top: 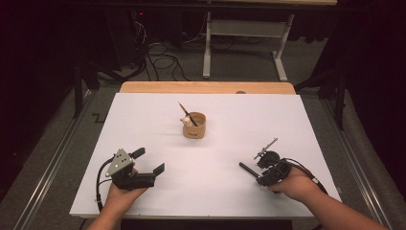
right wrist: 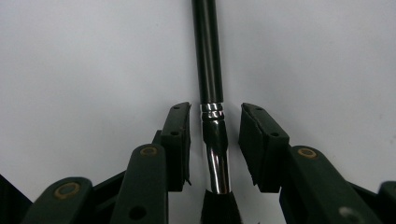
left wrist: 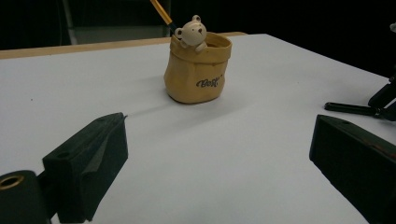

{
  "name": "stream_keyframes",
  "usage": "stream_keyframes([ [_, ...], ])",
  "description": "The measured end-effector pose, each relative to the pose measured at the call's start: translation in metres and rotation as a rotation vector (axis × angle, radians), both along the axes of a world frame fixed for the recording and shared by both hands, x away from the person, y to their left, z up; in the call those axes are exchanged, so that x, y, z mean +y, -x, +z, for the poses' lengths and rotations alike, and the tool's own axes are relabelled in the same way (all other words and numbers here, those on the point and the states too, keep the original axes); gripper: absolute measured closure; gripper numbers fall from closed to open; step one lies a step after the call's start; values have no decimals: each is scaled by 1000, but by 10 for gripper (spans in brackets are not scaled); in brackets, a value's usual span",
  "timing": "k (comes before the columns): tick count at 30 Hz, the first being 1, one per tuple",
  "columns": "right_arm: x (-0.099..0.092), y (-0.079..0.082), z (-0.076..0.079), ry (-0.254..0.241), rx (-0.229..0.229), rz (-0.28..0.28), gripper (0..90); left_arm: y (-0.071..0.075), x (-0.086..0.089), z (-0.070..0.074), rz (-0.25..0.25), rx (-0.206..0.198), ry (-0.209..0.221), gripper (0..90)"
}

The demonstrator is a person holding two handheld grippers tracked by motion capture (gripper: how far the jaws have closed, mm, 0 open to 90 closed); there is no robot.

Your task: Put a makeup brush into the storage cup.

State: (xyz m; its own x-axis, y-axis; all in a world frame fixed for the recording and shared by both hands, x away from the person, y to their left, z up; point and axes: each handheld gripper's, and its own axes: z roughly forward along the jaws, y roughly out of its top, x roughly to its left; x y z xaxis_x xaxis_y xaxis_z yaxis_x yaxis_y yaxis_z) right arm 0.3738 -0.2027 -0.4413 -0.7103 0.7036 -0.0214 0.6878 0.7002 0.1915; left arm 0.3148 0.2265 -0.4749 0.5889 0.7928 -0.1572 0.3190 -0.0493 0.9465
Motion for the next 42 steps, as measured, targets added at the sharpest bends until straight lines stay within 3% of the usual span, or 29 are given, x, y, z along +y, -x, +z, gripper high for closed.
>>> stream_keyframes([
  [16, -2, 1, 0, 18, 16, 20, 709, 0, 0, 0, 1, -1, 0, 52],
  [42, 3, -1, -2, 55, 39, 46, 736, 0, 1, 0, 4, -2, 5, 53],
])
